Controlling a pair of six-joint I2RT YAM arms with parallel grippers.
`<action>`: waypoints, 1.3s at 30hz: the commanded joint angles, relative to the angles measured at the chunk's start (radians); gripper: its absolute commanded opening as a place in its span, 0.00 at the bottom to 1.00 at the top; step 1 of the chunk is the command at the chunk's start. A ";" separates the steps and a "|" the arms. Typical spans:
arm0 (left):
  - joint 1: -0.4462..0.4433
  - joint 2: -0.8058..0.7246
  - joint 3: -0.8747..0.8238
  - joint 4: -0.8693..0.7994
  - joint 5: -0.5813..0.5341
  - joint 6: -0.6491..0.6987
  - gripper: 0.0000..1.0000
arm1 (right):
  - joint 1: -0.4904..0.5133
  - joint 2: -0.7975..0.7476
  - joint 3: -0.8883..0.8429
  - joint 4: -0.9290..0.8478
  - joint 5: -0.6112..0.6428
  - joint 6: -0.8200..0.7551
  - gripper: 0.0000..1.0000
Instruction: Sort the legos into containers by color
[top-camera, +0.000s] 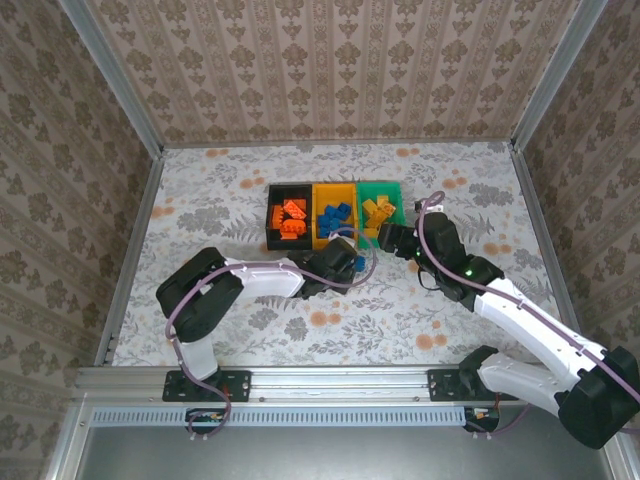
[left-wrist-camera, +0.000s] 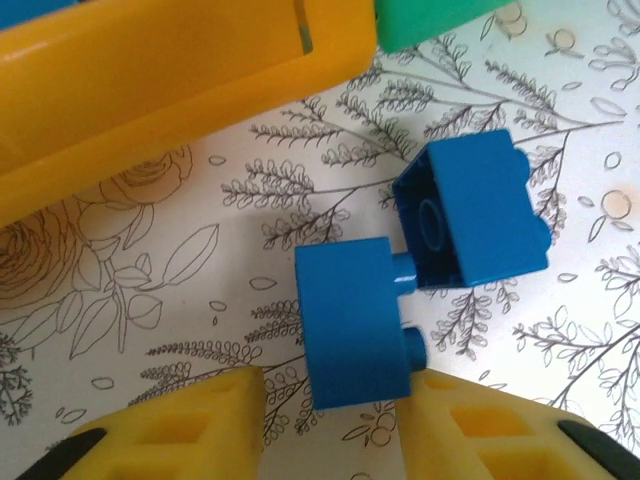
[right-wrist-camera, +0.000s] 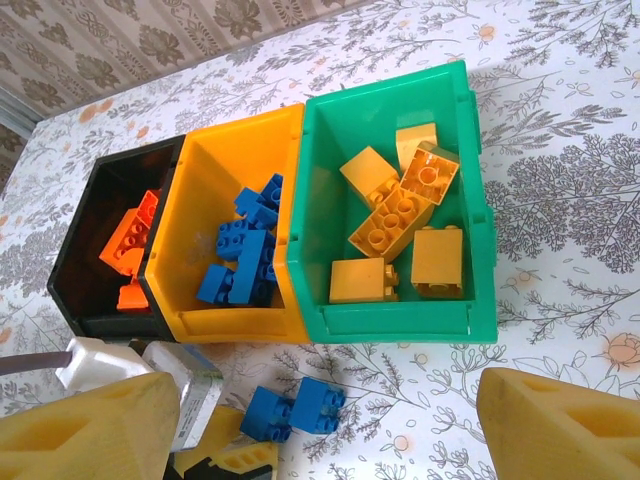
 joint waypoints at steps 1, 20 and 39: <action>0.009 -0.001 0.011 0.024 -0.010 0.015 0.34 | -0.010 -0.026 -0.014 -0.020 0.019 0.011 0.80; 0.044 -0.343 0.008 -0.190 -0.049 0.010 0.17 | -0.020 -0.031 -0.050 -0.012 0.009 0.028 0.81; 0.070 -0.079 0.032 -0.043 0.071 -0.020 0.86 | -0.033 -0.069 -0.060 -0.041 0.004 0.025 0.81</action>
